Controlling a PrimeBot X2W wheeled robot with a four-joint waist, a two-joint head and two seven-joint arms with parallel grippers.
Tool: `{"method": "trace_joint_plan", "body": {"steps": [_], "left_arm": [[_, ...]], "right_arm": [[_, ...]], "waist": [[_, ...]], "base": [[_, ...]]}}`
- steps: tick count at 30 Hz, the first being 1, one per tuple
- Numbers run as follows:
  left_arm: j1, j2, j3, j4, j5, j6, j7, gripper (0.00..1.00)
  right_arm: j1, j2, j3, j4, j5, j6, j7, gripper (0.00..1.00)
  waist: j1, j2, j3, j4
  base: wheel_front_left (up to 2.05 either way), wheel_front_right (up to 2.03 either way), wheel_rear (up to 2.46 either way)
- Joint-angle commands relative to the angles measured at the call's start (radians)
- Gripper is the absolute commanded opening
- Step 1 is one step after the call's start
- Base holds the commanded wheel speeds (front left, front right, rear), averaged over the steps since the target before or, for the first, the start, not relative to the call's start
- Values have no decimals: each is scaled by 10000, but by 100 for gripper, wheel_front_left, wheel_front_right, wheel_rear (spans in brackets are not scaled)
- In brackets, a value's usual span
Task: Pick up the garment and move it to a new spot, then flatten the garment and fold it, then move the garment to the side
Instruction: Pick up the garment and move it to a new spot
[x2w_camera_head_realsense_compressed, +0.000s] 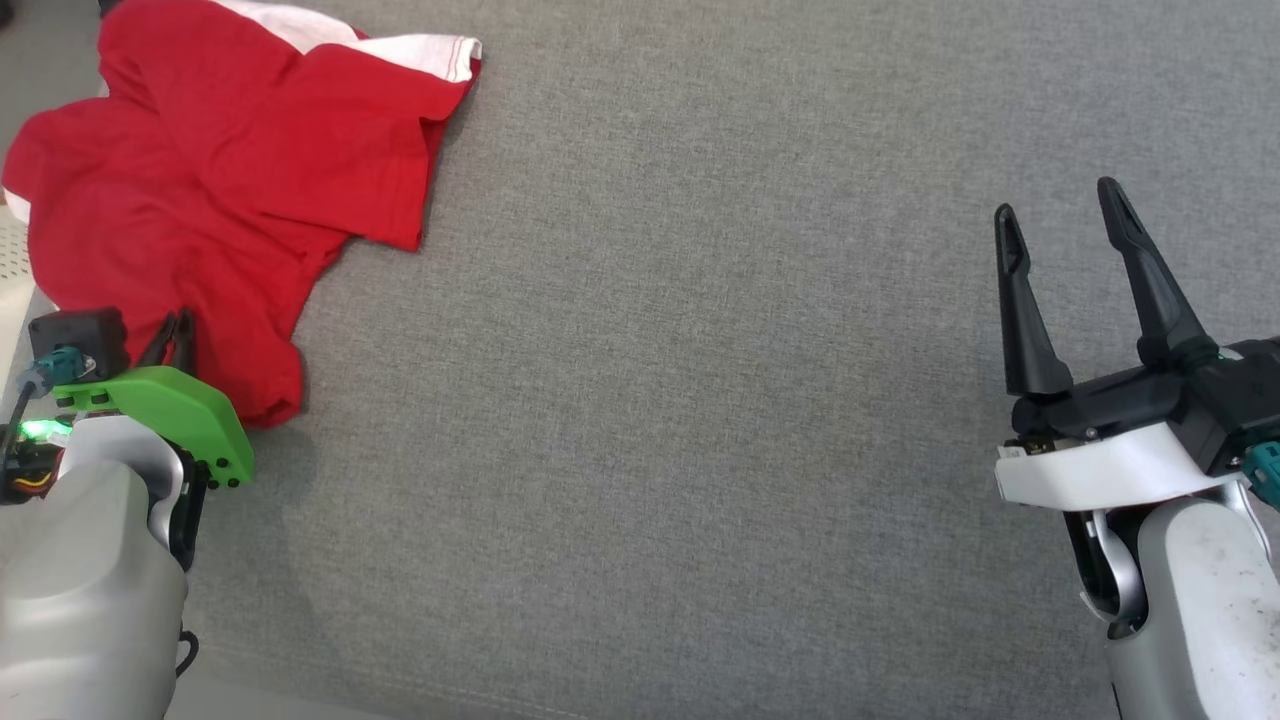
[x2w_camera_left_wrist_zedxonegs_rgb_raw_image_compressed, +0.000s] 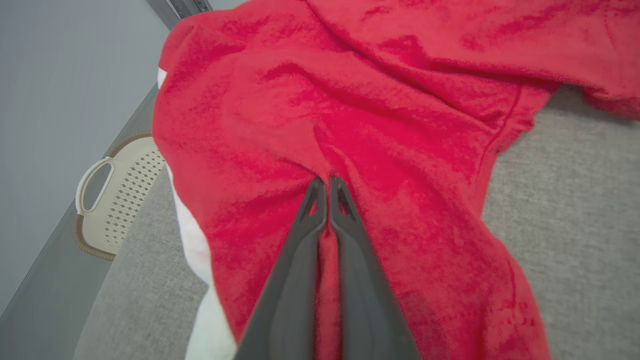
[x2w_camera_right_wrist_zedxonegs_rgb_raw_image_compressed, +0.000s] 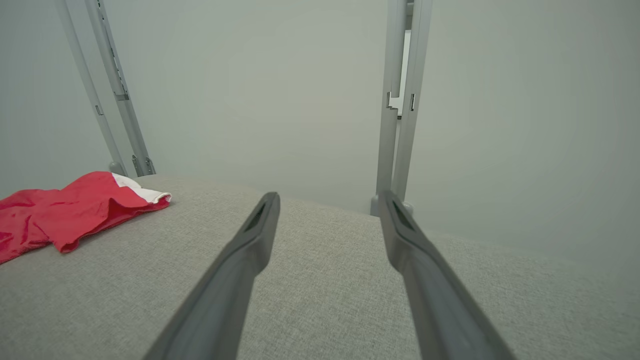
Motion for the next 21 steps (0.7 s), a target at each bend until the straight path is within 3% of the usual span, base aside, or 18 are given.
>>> {"method": "trace_joint_plan", "body": {"steps": [1, 5, 11, 21], "left_arm": [[67, 105, -104, -173, -72, -7, -220, 0], [165, 289, -368, -809, -9, -8, -632, 0], [428, -35, -416, -2418, -20, 20, -790, 0], [1120, -1271, -1288, -5270, 451, 539, -574, 0]], "right_arm": [[134, 70, -13, 110, 41, -16, -104, 100], [316, 201, -33, 374, 113, -16, -222, 100], [593, 418, -140, 649, 235, -16, -352, 100], [801, 642, 108, 925, 350, -16, -427, 100]], "waist": [[-1, 0, -516, -26], [-1, 0, -1079, -74], [-1, 0, -1791, -204], [-1, 0, -2200, -946]], "base": [[0, 0, 0], [0, 0, 0], [0, 0, 0], [0, 0, 0]]}}
